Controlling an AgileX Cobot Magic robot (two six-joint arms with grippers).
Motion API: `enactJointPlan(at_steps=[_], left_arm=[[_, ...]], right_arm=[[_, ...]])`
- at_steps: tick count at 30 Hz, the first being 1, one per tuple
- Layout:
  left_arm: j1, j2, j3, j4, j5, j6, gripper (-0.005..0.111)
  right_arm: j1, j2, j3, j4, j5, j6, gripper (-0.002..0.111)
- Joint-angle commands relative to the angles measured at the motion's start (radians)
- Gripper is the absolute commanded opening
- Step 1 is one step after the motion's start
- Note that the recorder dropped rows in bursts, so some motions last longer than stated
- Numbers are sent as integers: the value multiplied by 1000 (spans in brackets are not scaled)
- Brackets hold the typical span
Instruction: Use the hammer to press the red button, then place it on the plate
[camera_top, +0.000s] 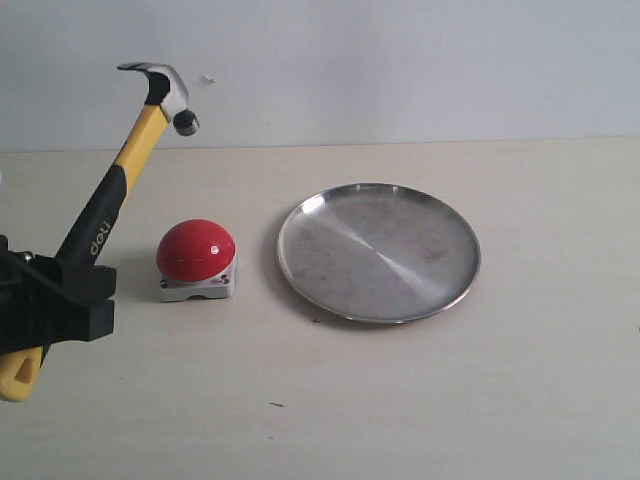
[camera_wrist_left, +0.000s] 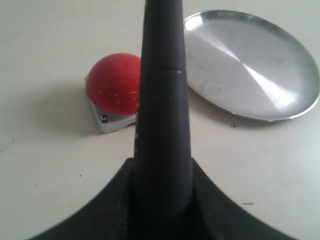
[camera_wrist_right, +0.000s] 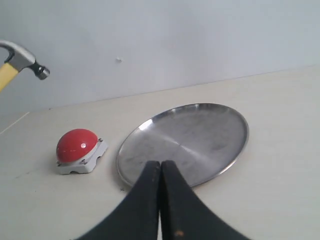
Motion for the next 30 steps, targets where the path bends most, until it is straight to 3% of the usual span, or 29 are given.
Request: enactJointPlan(at_steps=[1, 4, 7, 12, 15, 21, 23, 25, 30], left_arm=[[-5, -48, 22, 15, 11, -30, 0], [-5, -106, 45, 28, 15, -43, 0], [-5, -274, 64, 71, 109, -90, 0], [-5, -476, 81, 39, 138, -151, 0], [-5, -491, 91, 39, 219, -184, 0], [-5, -495, 91, 24, 223, -155, 0], [-5, -495, 81, -118, 223, -7, 0], [-3, -495, 58, -345, 223, 265, 0], [19, -495, 44, -1095, 34, 1043, 0]], right_arm=[[0, -7, 4, 0, -2, -6, 0], [0, -7, 4, 0, -2, -6, 0], [0, -7, 4, 0, -2, -6, 0], [0, -7, 4, 0, -20, -6, 0], [0, -7, 4, 0, -20, -6, 0], [0, -7, 4, 0, -20, -8, 0], [0, -7, 4, 0, -20, -8, 0], [0, -7, 4, 0, -20, -8, 0], [0, -7, 4, 0, -20, -8, 0]])
